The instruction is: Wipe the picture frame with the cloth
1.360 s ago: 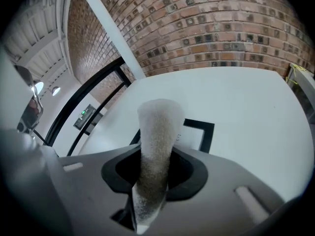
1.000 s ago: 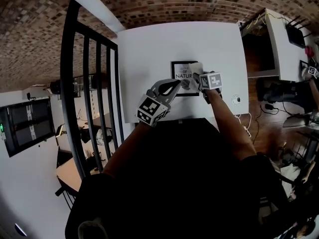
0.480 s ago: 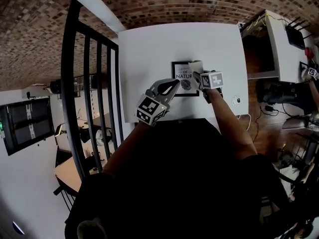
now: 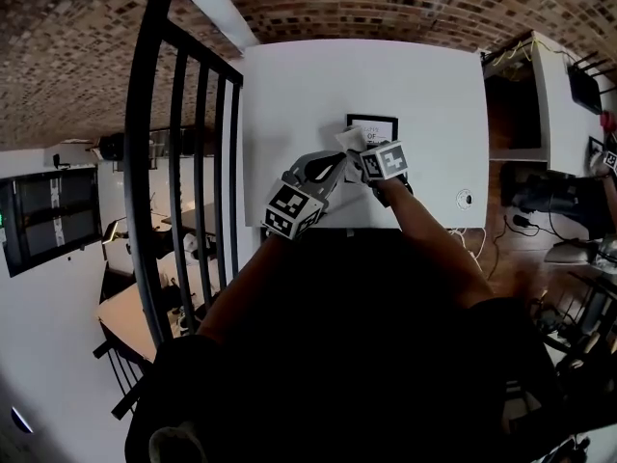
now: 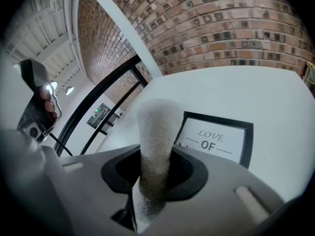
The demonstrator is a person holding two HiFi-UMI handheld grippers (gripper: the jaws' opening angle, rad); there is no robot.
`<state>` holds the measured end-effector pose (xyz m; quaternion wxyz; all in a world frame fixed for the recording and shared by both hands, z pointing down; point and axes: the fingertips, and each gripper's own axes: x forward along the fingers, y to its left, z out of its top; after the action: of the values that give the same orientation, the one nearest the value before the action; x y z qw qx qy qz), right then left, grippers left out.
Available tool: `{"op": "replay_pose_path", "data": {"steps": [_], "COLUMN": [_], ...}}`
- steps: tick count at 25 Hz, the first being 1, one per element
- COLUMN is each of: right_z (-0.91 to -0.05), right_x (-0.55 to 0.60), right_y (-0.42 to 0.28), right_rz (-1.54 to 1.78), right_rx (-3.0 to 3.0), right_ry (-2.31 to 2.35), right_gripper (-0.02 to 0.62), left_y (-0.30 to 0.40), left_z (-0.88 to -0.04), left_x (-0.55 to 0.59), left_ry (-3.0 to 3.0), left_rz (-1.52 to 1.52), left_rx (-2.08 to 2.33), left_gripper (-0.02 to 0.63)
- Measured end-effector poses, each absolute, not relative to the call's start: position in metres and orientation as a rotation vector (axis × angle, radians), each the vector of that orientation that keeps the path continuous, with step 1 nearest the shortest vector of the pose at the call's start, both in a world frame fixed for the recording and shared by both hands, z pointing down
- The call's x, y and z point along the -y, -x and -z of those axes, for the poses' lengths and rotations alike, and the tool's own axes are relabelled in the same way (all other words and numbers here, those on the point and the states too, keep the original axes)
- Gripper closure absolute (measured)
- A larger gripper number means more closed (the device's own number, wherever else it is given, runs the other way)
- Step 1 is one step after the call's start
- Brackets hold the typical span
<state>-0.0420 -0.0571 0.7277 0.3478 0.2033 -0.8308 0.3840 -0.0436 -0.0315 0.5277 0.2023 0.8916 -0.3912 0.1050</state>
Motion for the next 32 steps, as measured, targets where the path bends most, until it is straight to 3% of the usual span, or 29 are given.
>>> {"op": "replay_pose_path", "data": {"steps": [9,32], "right_z": [-0.749,-0.756], "right_x": [0.035,0.052], "right_y": [0.035,-0.110], "right_rz": [-1.022,-1.202], "right_rx": [2.060,1.951], "right_ry": [-0.513,-0.914], "right_gripper": [0.483,0.483], "left_y": [0.053,-0.010], "left_z": [-0.559,-0.583], "left_x": [0.026,0.039], "left_ry": [-2.372,-2.390], "left_rz": [-0.383,-0.500], "left_rx": [1.060,0.872], "left_gripper": [0.604,0.604]}}
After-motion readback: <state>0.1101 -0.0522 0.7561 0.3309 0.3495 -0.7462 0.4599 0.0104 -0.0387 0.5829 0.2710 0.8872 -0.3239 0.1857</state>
